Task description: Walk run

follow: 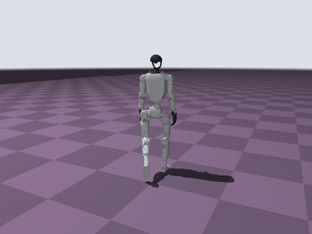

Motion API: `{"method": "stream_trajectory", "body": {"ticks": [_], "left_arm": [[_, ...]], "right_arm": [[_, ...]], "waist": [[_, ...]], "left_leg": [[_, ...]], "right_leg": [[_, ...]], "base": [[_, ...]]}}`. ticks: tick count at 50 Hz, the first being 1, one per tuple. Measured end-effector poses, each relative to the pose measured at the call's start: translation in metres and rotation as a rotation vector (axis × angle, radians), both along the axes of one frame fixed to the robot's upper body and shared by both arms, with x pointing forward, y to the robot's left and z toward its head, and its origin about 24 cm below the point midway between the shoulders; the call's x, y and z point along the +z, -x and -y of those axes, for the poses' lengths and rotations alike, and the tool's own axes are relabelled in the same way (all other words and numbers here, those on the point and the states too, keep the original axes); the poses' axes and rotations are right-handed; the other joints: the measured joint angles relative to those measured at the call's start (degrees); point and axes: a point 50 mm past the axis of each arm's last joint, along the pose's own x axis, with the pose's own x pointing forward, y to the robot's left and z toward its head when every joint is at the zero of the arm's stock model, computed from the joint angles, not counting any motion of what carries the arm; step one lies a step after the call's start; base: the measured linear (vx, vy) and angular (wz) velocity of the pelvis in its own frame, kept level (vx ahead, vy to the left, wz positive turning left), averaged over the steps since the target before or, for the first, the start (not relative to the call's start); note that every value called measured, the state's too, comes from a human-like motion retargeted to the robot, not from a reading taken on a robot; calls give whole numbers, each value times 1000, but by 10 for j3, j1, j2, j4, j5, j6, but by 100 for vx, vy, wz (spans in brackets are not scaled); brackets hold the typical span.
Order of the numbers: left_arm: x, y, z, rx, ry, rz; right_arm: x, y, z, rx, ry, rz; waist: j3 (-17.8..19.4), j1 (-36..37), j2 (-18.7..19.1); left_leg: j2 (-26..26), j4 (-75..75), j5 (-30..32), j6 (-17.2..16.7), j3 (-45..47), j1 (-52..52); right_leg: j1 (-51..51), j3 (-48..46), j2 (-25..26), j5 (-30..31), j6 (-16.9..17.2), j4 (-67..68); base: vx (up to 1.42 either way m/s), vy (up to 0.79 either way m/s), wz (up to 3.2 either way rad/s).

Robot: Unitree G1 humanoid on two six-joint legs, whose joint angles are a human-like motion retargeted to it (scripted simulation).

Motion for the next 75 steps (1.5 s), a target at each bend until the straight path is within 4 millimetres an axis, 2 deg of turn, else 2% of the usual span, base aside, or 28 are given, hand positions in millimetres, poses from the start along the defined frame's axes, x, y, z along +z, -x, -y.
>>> {"method": "stream_trajectory", "body": {"ticks": [2, 5, 8, 13, 18, 22, 25, 28, 30, 31, 33, 37, 40, 42, 45, 48, 50, 51, 53, 55, 58, 60, 61, 62, 65, 66, 70, 75], "left_arm": [[-4, 31, 4, 28, -6, -106], [-5, 71, 13, 86, -4, -240], [-3, 99, 18, 150, 5, -316], [-1, 112, 22, 243, 6, -285], [-2, 105, 23, 277, 24, -247], [-4, 86, 19, 253, 22, -205], [-5, 76, 20, 231, 31, -184], [-6, 49, 21, 214, 38, -108], [-5, 26, 20, 192, 48, -40], [-3, 14, 16, 183, 51, -4], [2, -12, 5, 167, 46, 73], [18, -65, -20, 137, 8, 232], [34, -99, -37, 125, -18, 343], [46, -119, -47, 119, -36, 411], [63, -141, -60, 103, -59, 498], [75, -156, -67, 69, -68, 555], [77, -160, -63, 41, -61, 573], [76, -159, -60, 32, -55, 575], [70, -152, -53, 18, -38, 562], [58, -134, -46, 8, -23, 503], [33, -91, -28, 9, -8, 371], [18, -60, -15, 16, -1, 265], [12, -44, -11, 18, -2, 204], [7, -28, -7, 19, -2, 143], [-1, 16, 2, 23, 6, -24], [-3, 28, 4, 36, 11, -68], [-5, 74, 14, 119, 43, -231], [-3, 102, 20, 229, 51, -317]], "right_arm": [[5, -26, 3, 51, 29, 63], [16, -66, 6, 115, 77, 162], [29, -101, 6, 152, 95, 263], [48, -139, 9, 157, 113, 377], [52, -146, 11, 139, 116, 404], [40, -128, 6, 117, 77, 349], [23, -90, 5, 128, 38, 224], [9, -51, 3, 124, 49, 95], [3, -28, 8, 108, 72, 5], [1, -19, 10, 98, 74, -38], [-2, -3, 13, 79, 61, -110], [-4, 18, 11, 44, 6, -184], [-5, 30, 14, 12, 18, -211], [-5, 36, 15, -5, 34, -220], [-6, 45, 13, -31, 31, -238], [-6, 54, 7, -69, -7, -254], [-6, 59, 7, -98, -18, -264], [-6, 59, 7, -103, -16, -265], [-6, 58, 8, -102, -10, -262], [-6, 57, 8, -94, -10, -259], [-6, 54, 6, -100, -11, -247], [-6, 46, 6, -102, -7, -216], [-6, 41, 7, -97, -4, -195], [-6, 35, 8, -90, -2, -173], [-3, 11, 13, -53, 21, -100], [-2, 1, 15, -39, 35, -73], [6, -36, 22, 1, 76, 39], [19, -75, 28, 30, 107, 173]], "waist": [[6, 15, -10], [16, 32, -5], [22, 40, 10], [42, 83, 42], [53, 114, 55], [46, 115, 65], [30, 132, 70], [24, 128, 88], [27, 121, 110], [25, 122, 115], [18, 121, 117], [11, 89, 104], [7, 60, 96], [10, 37, 85], [14, 3, 63], [19, -17, 53], [18, -17, 54], [16, -15, 55], [10, -18, 54], [5, -20, 52], [-5, -19, 47], [-1, -6, 26], [2, 1, 15], [4, 6, 5], [11, 14, -14], [15, 18, -14], [23, 39, -2], [39, 60, 37]], "left_leg": [[40, 77, -64, 28, 43, -61], [59, 78, -114, 8, 44, -148], [51, -11, -138, -21, 10, -220], [59, -242, -141, -77, -47, -277], [57, -368, -136, -113, -131, -302], [50, -320, -126, -84, -144, -302], [67, -273, -102, -71, -123, -292], [89, -243, -144, -38, -117, -262], [102, -252, -168, -19, -115, -224], [108, -256, -178, -17, -103, -211], [114, -271, -193, -15, -81, -187], [89, -325, -197, -7, -71, -139], [67, -355, -204, -2, -78, -108], [47, -367, -213, 1, -87, -83], [11, -379, -232, 5, -108, -42], [-3, -388, -251, 3, -132, 3], [-5, -385, -263, 0, -144, 24], [-5, -379, -267, -3, -146, 30], [-11, -363, -266, -8, -151, 39], [-16, -337, -236, -14, -148, 49], [-4, -256, -119, -19, -100, 38], [-8, -171, -44, -9, -57, 16], [-11, -118, -32, -3, -39, -2], [-10, -65, -34, 2, -24, -21], [26, 63, -108, 26, 26, -89], [34, 75, -125, 21, 30, -111], [32, 30, -159, -23, 9, -190], [36, -201, -152, -85, -56, -210]], "right_leg": [[29, -7, -4, -16, -1, -10], [77, -25, 16, -28, -11, -47], [123, -47, 49, -41, -21, -84], [201, -51, 111, -75, -29, -120], [272, -38, 132, -103, -21, -123], [307, -32, 136, -84, 4, -97], [319, -4, 129, -5, 22, -44], [281, -27, 112, 130, 5, 84], [241, -76, 91, 191, -33, 207], [211, -94, 69, 198, -55, 265], [134, -96, 42, 175, -65, 364], [-13, -57, 55, 106, -3, 416], [-79, -83, 46, 61, 10, 336], [-99, -81, 51, 60, 27, 224], [-110, -33, 68, 62, 69, 35], [-113, 22, 78, 71, 93, -79], [-119, 19, 78, 73, 87, -85], [-122, 13, 77, 76, 67, -67], [-126, -17, 64, 98, 42, -34], [-119, -4, 58, 117, 26, -8], [-91, -10, 37, 71, 13, 19], [-48, -2, 22, 56, 10, -5], [-30, 0, 13, 50, 12, -12], [-14, 0, 4, 43, 13, -17], [24, -18, -12, 25, 11, -31], [34, -24, -9, 23, 8, -38], [65, -35, 15, 19, -1, -58], [113, -55, 75, 17, -17, -86]], "base": [[74, -12, 23], [66, -8, 17], [66, -10, 23], [68, -7, -14], [86, 3, -24], [82, 7, -12], [108, 12, -68], [79, 9, -46], [71, 12, -47], [60, 11, -85], [74, 10, -93], [54, 3, -12], [69, 3, 31], [50, -3, 46], [66, -7, 64], [77, -13, 65], [79, -12, 48], [67, -11, 35], [69, -12, 35], [73, -11, 32], [70, -9, 33], [90, -19, 5], [79, -20, 6], [52, -13, 31], [57, -13, 45], [39, -8, 22], [42, -8, -9], [38, -3, -12]]}}
